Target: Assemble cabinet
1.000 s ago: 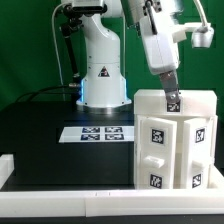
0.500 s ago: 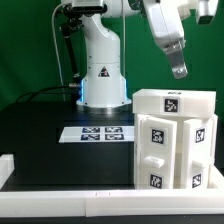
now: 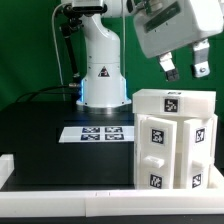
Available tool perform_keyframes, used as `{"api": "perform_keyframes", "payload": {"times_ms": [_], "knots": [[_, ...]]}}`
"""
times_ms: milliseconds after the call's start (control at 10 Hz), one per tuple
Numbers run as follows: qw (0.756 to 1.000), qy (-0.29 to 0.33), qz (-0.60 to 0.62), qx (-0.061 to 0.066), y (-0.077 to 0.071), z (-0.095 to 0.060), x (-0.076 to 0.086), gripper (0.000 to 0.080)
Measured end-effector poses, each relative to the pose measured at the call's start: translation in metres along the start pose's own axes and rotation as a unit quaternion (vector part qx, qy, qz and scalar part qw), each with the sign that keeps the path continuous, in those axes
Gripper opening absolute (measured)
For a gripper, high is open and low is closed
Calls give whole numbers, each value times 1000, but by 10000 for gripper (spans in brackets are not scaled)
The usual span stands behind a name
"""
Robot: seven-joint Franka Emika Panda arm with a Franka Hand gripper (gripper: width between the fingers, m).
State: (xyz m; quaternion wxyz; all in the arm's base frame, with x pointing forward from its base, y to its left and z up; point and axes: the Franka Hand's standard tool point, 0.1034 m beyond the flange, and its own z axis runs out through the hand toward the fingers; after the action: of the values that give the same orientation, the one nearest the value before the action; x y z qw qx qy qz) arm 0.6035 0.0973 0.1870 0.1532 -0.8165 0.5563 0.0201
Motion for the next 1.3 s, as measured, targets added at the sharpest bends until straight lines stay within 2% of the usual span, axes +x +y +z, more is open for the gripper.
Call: {"api": "perform_keyframes", "payload": {"times_ms": [100, 200, 600, 700, 800, 900, 1200, 1300], "knots": [[997, -1, -75, -18, 1, 1, -3, 797], [992, -5, -121, -25, 0, 1, -4, 797], [968, -7, -249, -24, 0, 0, -3, 797], [948, 0, -315, -33, 1, 0, -2, 797], [907, 17, -417, -51, 1, 0, 0, 797], [871, 23, -488, -53, -2, 0, 1, 797], [765, 19, -640, -73, -4, 1, 3, 797], [746, 17, -662, -75, -3, 1, 3, 797]]}}
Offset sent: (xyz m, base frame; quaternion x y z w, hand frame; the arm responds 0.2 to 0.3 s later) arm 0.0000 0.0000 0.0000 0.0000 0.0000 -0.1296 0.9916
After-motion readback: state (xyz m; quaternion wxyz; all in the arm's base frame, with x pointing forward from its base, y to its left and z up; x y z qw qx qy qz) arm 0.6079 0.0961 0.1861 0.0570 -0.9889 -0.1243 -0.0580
